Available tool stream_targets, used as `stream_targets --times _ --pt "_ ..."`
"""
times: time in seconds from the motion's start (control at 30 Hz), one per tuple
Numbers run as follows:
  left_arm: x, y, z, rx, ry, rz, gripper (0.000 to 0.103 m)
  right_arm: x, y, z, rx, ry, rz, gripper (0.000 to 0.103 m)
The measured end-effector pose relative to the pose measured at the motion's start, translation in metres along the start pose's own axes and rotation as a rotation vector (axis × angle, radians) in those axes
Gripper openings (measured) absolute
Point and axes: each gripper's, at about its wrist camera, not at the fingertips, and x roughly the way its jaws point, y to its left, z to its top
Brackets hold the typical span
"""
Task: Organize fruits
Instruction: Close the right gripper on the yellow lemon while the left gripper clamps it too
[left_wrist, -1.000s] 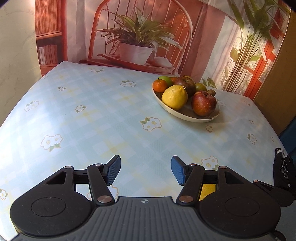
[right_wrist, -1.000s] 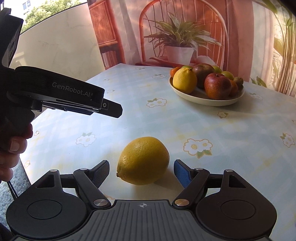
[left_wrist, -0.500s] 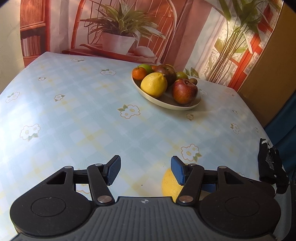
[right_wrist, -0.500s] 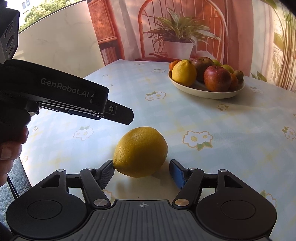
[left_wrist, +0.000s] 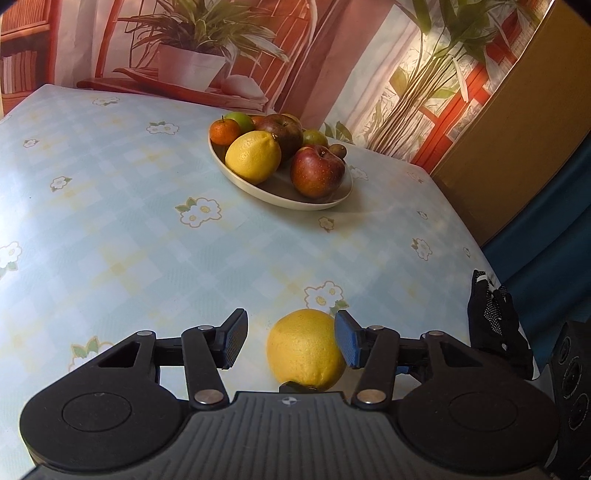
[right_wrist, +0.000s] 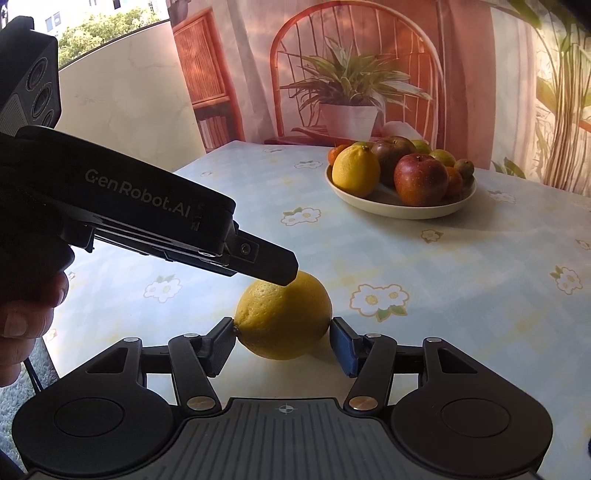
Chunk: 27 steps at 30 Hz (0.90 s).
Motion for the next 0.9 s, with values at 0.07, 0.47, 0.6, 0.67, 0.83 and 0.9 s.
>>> stream_targets --times 0.07,0.47,0.6,0.67,0.83,0.9 --pt "0.002 -0.001 0.004 -0.004 -0.005 -0.002 0.054 -0.001 -0.003 0.003 0.004 -0.010 -0.003 0.053" --pt "-0.004 0.010 0.025 -0.054 -0.068 0.032 0.054 -0.001 -0.024 0.030 0.002 -0.078 -0.071 0.052" --pt "-0.004 0.013 0.027 -0.067 -0.077 0.047 0.054 -0.002 -0.035 0.033 0.032 -0.091 -0.073 0.052" --pt "-0.004 0.014 0.028 -0.071 -0.080 0.053 0.054 -0.003 -0.038 0.034 0.040 -0.099 -0.086 0.052" --pt "-0.004 0.014 0.029 -0.071 -0.084 0.053 0.054 -0.007 -0.045 0.034 0.068 -0.109 -0.104 0.051" --pt "-0.004 0.015 0.029 -0.075 -0.083 0.050 0.054 -0.010 -0.041 0.032 0.043 -0.108 -0.094 0.052"
